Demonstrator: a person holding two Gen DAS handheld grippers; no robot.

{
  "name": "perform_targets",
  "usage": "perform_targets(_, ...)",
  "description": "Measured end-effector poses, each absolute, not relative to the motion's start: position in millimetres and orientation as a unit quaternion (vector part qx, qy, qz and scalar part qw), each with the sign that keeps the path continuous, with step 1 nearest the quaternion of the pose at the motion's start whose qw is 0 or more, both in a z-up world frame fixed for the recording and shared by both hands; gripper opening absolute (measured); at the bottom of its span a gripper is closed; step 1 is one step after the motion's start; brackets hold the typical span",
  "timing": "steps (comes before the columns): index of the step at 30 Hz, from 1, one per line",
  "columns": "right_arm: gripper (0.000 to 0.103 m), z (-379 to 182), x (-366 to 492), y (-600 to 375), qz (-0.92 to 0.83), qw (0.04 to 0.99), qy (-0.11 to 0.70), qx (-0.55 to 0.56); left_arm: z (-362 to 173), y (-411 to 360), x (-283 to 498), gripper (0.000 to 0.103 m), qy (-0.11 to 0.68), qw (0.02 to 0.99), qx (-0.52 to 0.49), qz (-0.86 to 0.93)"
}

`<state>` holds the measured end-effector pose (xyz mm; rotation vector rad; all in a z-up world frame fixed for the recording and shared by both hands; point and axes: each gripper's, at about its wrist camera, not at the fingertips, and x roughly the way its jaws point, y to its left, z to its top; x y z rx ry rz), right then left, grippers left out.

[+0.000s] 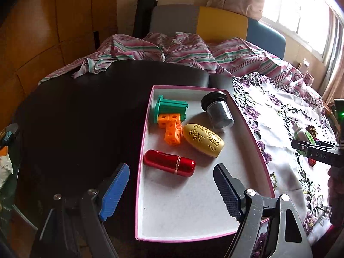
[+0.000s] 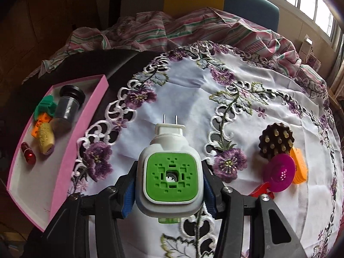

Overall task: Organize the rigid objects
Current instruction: 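Lower the plug into the tray beside the egg and open the right tool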

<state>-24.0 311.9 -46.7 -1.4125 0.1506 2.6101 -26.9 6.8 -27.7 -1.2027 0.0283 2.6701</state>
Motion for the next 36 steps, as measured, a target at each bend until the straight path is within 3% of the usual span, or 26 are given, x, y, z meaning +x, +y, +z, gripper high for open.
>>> perform_targets(20,0.052,-35.4,-66.8,189.8,0.881,-0.031,0.066,-0.468,-36.8,-20.4,-29.3,0.081,-0.018,0.085,-0.417,0.905)
perform_targets(36,0.052,-62.0,-113.9,174.0,0.863,-0.008,0.034,-0.504,-34.6,-30.3,-31.2,0.081,-0.029,0.078,-0.414,0.906)
